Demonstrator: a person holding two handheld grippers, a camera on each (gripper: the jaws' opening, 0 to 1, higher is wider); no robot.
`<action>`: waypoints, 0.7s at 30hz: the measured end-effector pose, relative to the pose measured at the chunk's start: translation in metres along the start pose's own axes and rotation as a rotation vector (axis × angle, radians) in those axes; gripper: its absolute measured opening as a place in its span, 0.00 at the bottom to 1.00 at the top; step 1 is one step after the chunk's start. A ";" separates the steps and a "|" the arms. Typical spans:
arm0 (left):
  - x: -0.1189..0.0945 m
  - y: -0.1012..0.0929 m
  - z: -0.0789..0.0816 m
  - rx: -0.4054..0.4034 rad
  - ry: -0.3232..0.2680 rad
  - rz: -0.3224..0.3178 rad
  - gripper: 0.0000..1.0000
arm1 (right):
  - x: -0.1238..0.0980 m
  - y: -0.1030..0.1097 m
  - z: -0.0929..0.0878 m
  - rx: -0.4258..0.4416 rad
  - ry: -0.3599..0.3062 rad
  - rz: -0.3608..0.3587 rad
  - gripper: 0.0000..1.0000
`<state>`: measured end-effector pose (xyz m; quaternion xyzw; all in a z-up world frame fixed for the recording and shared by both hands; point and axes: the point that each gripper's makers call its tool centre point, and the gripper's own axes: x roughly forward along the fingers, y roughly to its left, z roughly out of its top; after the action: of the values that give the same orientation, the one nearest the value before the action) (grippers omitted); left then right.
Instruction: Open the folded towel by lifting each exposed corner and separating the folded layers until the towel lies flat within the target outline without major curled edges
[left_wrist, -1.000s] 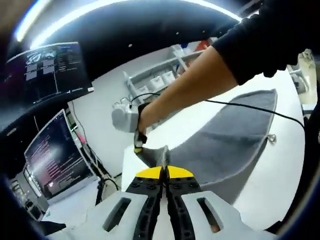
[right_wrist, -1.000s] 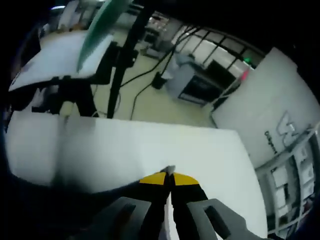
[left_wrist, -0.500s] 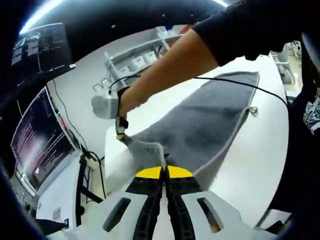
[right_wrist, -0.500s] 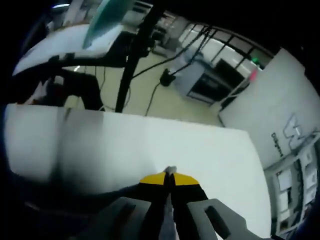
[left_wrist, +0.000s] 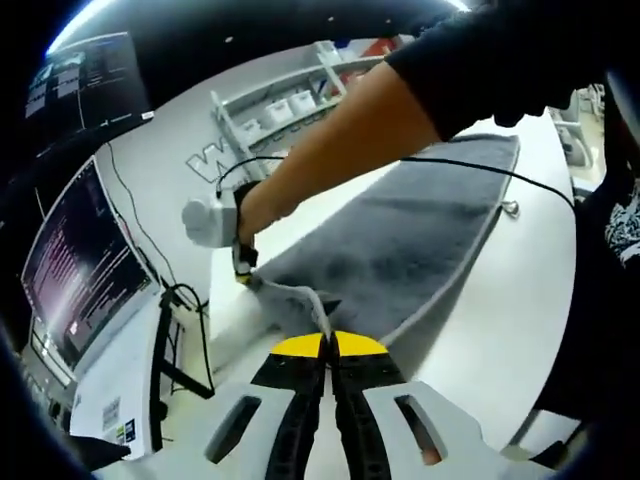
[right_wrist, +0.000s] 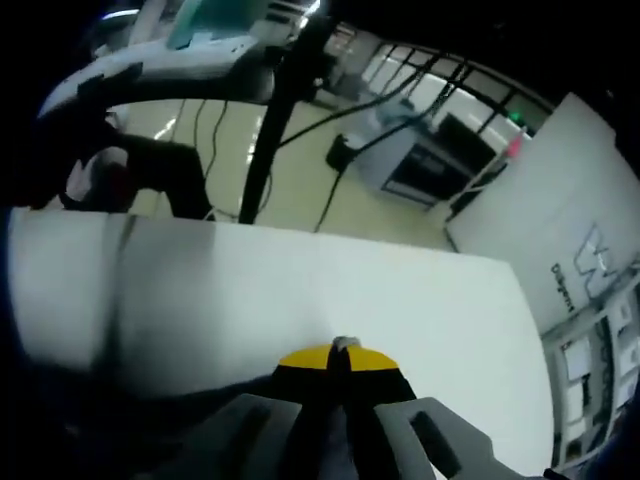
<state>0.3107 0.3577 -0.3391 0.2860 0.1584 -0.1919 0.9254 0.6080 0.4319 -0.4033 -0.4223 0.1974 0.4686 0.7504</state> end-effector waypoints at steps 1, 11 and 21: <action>-0.002 0.003 0.001 0.007 -0.004 0.013 0.02 | 0.001 0.001 0.000 -0.001 0.000 0.001 0.00; -0.043 0.020 0.046 0.028 -0.212 0.122 0.03 | 0.004 0.010 0.003 -0.010 -0.014 -0.006 0.00; -0.003 -0.014 0.061 0.139 -0.162 0.034 0.10 | -0.006 0.024 0.023 -0.021 -0.124 0.037 0.09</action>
<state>0.3131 0.3114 -0.2966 0.3357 0.0644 -0.2094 0.9161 0.5815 0.4524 -0.3965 -0.3968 0.1533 0.5096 0.7479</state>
